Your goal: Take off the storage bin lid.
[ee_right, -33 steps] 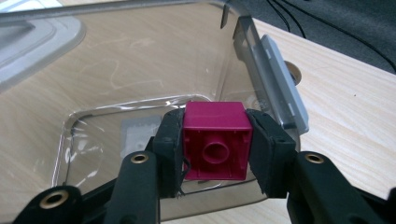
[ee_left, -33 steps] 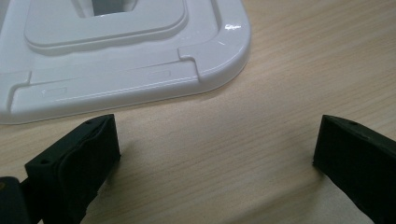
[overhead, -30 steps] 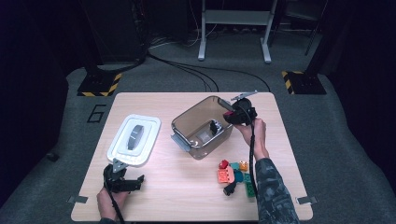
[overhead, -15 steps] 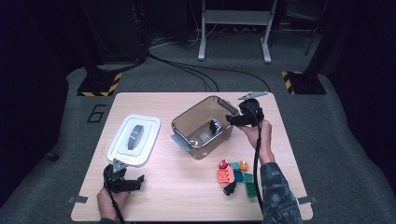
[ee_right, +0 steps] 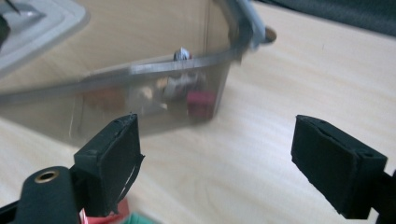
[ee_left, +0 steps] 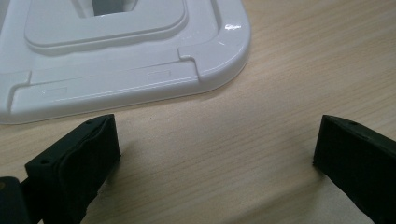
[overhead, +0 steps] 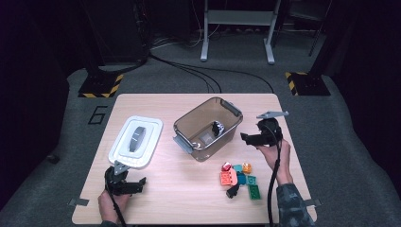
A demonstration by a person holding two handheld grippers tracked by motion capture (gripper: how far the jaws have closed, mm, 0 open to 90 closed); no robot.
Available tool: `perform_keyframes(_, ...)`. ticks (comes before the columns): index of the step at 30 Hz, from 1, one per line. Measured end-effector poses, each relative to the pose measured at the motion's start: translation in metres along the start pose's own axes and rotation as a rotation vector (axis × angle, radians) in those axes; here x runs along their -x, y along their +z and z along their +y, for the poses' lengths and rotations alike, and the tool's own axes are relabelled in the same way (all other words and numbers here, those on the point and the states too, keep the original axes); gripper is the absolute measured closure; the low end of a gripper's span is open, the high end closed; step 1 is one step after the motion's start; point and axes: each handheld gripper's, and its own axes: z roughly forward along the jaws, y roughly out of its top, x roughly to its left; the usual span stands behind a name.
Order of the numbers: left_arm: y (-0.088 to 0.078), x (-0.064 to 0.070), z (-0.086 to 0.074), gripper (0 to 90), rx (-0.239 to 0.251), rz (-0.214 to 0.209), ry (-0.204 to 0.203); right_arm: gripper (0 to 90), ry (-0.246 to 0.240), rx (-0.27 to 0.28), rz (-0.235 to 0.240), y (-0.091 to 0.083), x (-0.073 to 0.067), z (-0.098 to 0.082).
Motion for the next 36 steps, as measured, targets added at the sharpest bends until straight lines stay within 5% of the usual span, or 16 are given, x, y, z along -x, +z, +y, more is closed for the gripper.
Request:
perform_keyframes(14,0.000,-0.001,0.000,0.0,-0.003,0.000,0.012,17.0,0.060,-0.133,0.007,0.025,-0.003,-0.083)
perform_keyframes(25,0.000,-0.001,0.000,0.0,-0.004,0.001,0.013,18.8,0.093,-0.171,0.016,0.035,-0.001,-0.098)
perform_keyframes(36,0.000,-0.001,0.000,0.1,-0.004,0.001,0.012,19.9,0.140,-0.149,-0.002,0.035,0.012,-0.096)
